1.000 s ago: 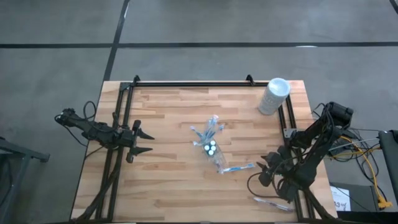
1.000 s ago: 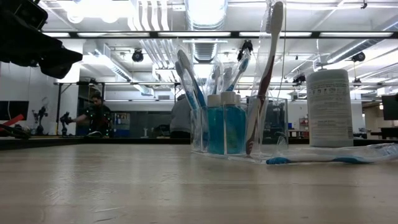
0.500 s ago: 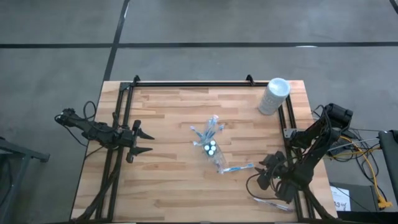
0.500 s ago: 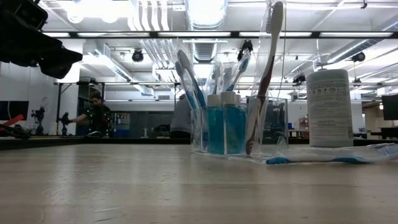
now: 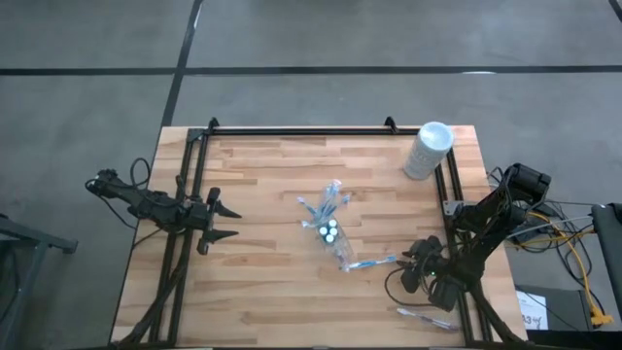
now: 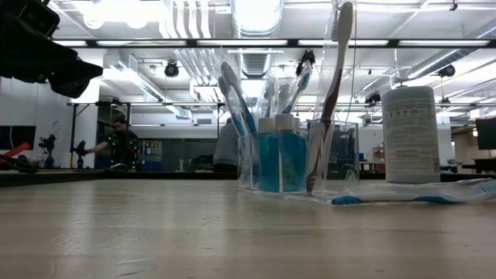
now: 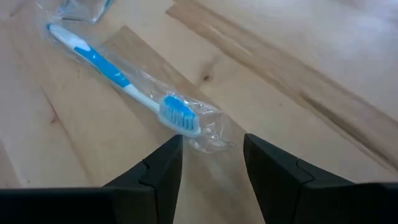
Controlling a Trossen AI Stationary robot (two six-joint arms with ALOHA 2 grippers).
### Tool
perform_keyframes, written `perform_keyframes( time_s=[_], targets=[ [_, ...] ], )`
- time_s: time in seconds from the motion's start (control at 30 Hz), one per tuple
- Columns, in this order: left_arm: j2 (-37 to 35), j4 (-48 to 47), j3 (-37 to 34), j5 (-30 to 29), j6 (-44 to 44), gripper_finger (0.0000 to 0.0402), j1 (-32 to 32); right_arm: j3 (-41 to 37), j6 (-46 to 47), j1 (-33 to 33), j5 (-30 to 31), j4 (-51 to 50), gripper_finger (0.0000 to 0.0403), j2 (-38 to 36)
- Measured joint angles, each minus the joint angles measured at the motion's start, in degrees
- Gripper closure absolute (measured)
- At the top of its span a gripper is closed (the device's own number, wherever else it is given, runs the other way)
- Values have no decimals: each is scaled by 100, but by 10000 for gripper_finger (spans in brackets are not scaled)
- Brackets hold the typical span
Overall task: Pick & Place toothbrushing station
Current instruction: Put the blue toothbrush into the left section of the transparent organizer
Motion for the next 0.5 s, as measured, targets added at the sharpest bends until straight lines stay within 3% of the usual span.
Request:
perform_keyframes(
  time_s=[0.27,0.5],
  targets=[
    [0,1,0,0,2,174,0,-184,-67,0,19,246,243,0],
    [0,1,0,0,1,174,0,-224,-88,0,19,226,275,-2]
  ],
)
